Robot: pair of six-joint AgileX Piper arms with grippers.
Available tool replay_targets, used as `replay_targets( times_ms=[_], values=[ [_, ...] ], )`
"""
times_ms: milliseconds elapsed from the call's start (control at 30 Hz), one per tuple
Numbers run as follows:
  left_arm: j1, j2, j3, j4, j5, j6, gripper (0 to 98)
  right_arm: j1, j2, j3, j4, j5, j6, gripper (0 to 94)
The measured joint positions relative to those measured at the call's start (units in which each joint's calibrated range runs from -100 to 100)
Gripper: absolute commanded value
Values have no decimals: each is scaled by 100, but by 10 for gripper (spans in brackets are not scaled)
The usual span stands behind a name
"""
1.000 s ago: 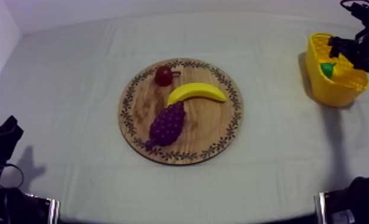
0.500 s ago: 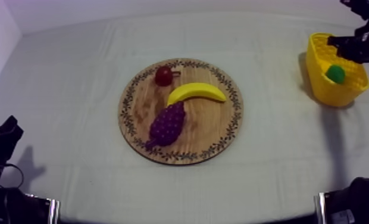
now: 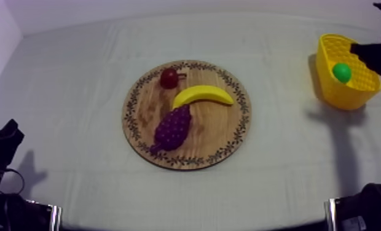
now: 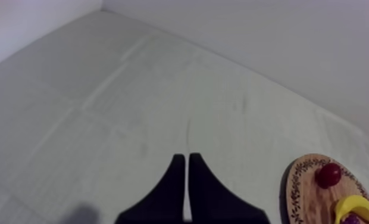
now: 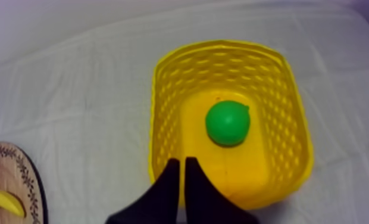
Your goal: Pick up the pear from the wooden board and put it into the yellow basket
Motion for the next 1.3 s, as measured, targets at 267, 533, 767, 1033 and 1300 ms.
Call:
replay_targets(
  times_ms=[267, 533, 767, 1033, 1300],
  values=[
    [0, 0, 0, 0, 0, 0, 1, 111, -1960, 1010, -109, 538, 384, 4],
    [0, 0, 0, 0, 0, 0, 1, -409, -4109, 1717, 425, 1555, 36, 3],
    [0, 0, 0, 0, 0, 3, 1, -488, -5540, 2121, 479, 2198, 258, 2],
    [0, 0, 0, 0, 0, -1, 1, -347, -5963, 2838, 450, 2169, 319, 2],
    [0, 0, 0, 0, 0, 1, 1, -34, -5968, 3280, 7, 1954, 719, 2]
  ],
)
